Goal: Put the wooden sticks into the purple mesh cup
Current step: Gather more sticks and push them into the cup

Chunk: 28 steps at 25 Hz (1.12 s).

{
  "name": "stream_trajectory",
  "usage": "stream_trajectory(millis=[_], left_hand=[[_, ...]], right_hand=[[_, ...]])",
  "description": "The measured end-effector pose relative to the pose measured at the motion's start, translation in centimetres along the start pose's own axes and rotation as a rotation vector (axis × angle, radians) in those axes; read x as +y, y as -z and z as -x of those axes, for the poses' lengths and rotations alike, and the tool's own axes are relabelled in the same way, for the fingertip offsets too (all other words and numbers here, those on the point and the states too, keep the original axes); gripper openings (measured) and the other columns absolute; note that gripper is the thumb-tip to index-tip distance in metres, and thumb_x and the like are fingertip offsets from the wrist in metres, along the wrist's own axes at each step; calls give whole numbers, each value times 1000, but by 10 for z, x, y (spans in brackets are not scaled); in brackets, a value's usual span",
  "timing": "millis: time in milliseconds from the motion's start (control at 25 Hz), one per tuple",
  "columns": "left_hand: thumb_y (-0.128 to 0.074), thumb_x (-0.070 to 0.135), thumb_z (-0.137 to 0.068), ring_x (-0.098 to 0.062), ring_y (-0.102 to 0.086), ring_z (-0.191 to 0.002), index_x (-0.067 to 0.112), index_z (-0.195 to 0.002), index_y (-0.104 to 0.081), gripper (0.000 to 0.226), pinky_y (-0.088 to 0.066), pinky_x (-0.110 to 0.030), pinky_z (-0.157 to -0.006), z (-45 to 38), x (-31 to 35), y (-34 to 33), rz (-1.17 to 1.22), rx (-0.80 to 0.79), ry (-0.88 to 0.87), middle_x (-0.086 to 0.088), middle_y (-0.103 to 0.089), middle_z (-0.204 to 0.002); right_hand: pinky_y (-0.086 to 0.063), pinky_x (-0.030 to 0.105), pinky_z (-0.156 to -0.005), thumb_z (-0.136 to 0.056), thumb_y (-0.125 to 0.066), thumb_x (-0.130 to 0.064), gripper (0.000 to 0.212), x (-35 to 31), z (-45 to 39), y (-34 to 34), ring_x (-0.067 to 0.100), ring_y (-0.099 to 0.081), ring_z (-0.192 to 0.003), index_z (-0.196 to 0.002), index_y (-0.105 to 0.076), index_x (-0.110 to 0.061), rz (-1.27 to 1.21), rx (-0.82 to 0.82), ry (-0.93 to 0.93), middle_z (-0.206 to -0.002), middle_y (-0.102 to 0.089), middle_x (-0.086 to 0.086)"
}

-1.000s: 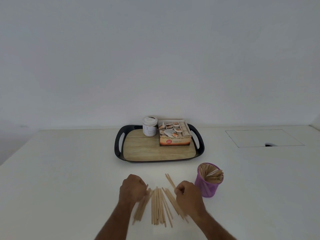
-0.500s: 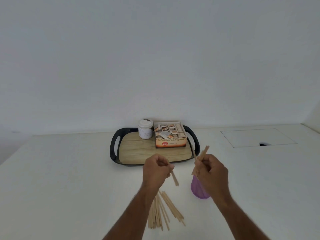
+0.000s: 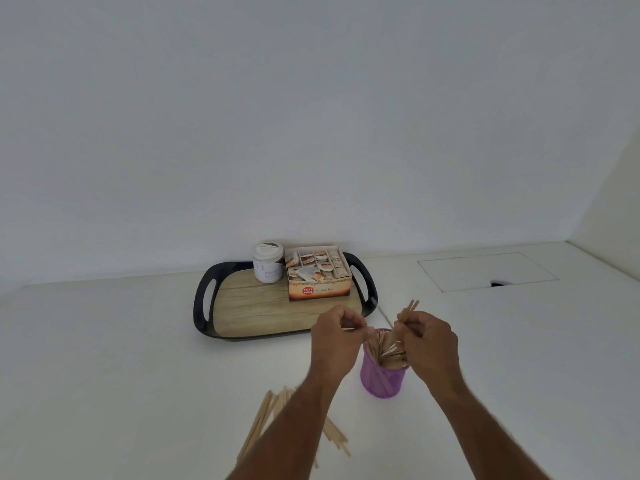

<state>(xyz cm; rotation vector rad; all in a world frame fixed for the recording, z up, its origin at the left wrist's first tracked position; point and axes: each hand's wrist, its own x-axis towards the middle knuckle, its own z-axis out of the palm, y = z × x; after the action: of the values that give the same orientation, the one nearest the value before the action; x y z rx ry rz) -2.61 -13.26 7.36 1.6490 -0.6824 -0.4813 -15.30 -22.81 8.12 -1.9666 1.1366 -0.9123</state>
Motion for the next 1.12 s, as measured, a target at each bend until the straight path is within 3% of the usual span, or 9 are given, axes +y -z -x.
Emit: stream_trajectory(millis=[160,280,360,560,680,800,920,1000,1120], left_hand=[[-87,14,-73,-12,-71,-84,16,-89,-72,22,-62,-35,-79,-1,-7,1,8,-43,26,2,-74,-87],[-81,31,-81,-14,-73,-85,19,-89,-72,17,-63,-38,-77,-4,-9,9,93,35,59,1,-76,-86],[-75,30,-87,-20,-74,-84,18,-87,-72,12,-63,-40,-74,-5,-10,19,171,108,93,-2,-76,-85],[-72,28,-89,-15,-72,-77,24,-84,-71,7,-62,-43,-77,-8,-32,62,-12,194,125,5,-74,-78],[-75,35,-84,-9,-69,-77,27,-80,-69,10,-59,-41,-84,-4,-55,91,-260,190,196,10,-72,-77],[-79,41,-77,-11,-68,-77,24,-77,-67,21,-58,-37,-85,4,-75,116,-487,151,302,9,-71,-79],[-86,48,-67,-17,-68,-67,14,-74,-64,42,-61,-35,-73,8,-86,132,-603,42,456,1,-69,-73],[-89,55,-56,-15,-65,-59,10,-71,-59,57,-59,-31,-63,11,-91,136,-683,-56,506,1,-66,-68],[-94,56,-44,-19,-69,-72,11,-84,-59,70,-59,-32,-65,16,-91,137,-780,-162,530,-1,-69,-80]], right_hand=[[-56,41,-89,-87,-66,-13,25,14,1,-3,17,-71,-89,-111,-71,-11,26,-50,-48,-99,-75,3],[-49,29,-95,-88,-66,-15,27,14,1,-2,18,-69,-98,-114,-70,-10,81,-23,-13,-106,-74,2],[-44,24,-91,-88,-66,-18,29,10,2,-2,18,-68,-102,-116,-69,-12,139,24,31,-110,-73,1],[-49,26,-83,-88,-66,-15,24,-6,7,-6,19,-71,-85,-112,-69,-15,112,150,166,-107,-73,-3],[-52,20,-65,-86,-68,-13,16,-21,18,-11,7,-68,-66,-102,-71,-17,37,188,315,-92,-73,-8],[-51,16,-63,-84,-67,-20,7,-27,37,-31,0,-64,-62,-90,-71,-22,43,36,435,-79,-69,-17],[-53,20,-73,-84,-67,-28,4,-24,57,-58,0,-63,-68,-86,-70,-27,188,-340,329,-79,-69,-16],[-51,17,-80,-84,-67,-38,18,-13,67,-77,0,-63,-80,-97,-69,-27,340,-499,258,-92,-71,-14],[-45,21,-86,-81,-63,-56,43,6,79,-100,7,-57,-96,-109,-62,-23,507,-614,213,-108,-63,-10]])
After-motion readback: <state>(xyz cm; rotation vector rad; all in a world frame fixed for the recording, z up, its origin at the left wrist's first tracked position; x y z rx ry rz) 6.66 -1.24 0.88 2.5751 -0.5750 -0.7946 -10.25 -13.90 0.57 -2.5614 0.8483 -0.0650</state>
